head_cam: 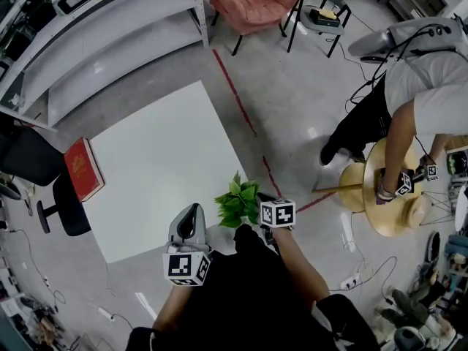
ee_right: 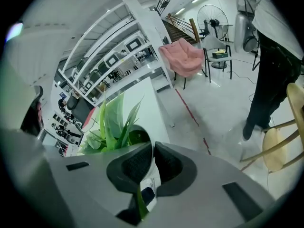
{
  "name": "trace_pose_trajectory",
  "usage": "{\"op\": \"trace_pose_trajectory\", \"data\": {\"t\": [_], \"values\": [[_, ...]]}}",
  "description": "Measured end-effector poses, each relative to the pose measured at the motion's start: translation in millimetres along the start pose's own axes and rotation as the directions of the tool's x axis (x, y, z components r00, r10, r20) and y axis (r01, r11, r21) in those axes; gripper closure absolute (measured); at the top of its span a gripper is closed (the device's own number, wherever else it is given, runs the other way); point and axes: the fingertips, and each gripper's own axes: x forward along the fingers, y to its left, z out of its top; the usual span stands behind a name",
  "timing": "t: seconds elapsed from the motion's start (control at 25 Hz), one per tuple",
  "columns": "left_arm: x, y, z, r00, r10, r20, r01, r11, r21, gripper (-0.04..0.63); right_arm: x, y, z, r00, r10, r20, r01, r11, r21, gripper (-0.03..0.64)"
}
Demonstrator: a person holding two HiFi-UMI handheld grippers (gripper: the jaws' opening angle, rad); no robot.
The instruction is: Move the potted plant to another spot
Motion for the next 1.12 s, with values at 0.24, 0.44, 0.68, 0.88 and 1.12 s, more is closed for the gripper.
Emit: {"op": "trace_pose_trajectory", "data": {"t": [0.24,0.44,0.68,0.88,1.12], "values": [[5.9,-6.4,-6.0,1.000,0.017,-0.008,-0.017,1.000,0.002,0.577,5.4,-1.3,4.4,1.000,0.020,-0.021,-0.020,1.000,-0.018,0.588],[8.7,-6.5,-5.8,1.000,0.021,-0.016,-0.021,1.000,0.007,0.577,8.1,3.0,5.9,0.999,0.037,-0.030,-0.038,0.999,-0.026,0.588],[11.5,-4.1,-1.1,1.000,-0.007,-0.012,0.007,1.000,0.020,0.577,8.1,0.9,5.7,1.000,0.014,-0.014,-0.014,1.000,-0.003,0.573],[10.1,0.3,-0.4,0.999,-0.039,-0.015,0.039,0.999,0.028,0.577,-5.2,1.7,11.9,0.999,-0.011,0.036,0.011,1.000,0.011,0.503],[4.1,5.8,1.7,0.996,-0.081,-0.023,0.082,0.996,0.037,0.577,-33.8,-0.9,26.6,0.989,-0.068,0.131,0.064,0.997,0.032,0.502]]}}
